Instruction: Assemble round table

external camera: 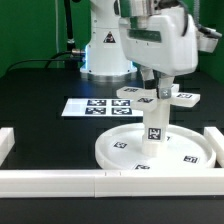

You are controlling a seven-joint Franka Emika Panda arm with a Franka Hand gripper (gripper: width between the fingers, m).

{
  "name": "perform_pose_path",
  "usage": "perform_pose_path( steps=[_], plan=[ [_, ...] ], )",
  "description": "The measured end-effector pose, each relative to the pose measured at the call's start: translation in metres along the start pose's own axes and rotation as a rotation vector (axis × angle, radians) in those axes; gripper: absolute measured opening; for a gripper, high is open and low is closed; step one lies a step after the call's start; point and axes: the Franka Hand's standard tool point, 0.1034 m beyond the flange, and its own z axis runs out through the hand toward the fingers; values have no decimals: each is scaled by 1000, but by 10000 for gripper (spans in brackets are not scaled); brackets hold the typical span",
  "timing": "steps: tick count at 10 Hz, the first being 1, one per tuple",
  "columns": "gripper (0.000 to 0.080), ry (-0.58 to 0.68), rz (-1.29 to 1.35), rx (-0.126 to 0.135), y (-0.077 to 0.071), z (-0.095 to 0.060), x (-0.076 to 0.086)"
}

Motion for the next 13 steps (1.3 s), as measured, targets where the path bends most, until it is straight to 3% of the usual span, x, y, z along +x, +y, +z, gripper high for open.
perform_pose_path(
  steps=[3,4,5,6,7,9,11,13],
  plan=[
    [428,-23,148,7,0,0,0],
    [498,-30,216,8,0,0,-1],
    [498,-37,250,8,0,0,-3],
    [600,-37,243,7,0,1,-3],
    [639,-37,237,6,0,2,-3],
    [647,-48,180,16,-4,-13,-7],
    [649,-57,158,51,-10,-36,-13],
    [649,-56,122,46,-9,-32,-13]
  ],
)
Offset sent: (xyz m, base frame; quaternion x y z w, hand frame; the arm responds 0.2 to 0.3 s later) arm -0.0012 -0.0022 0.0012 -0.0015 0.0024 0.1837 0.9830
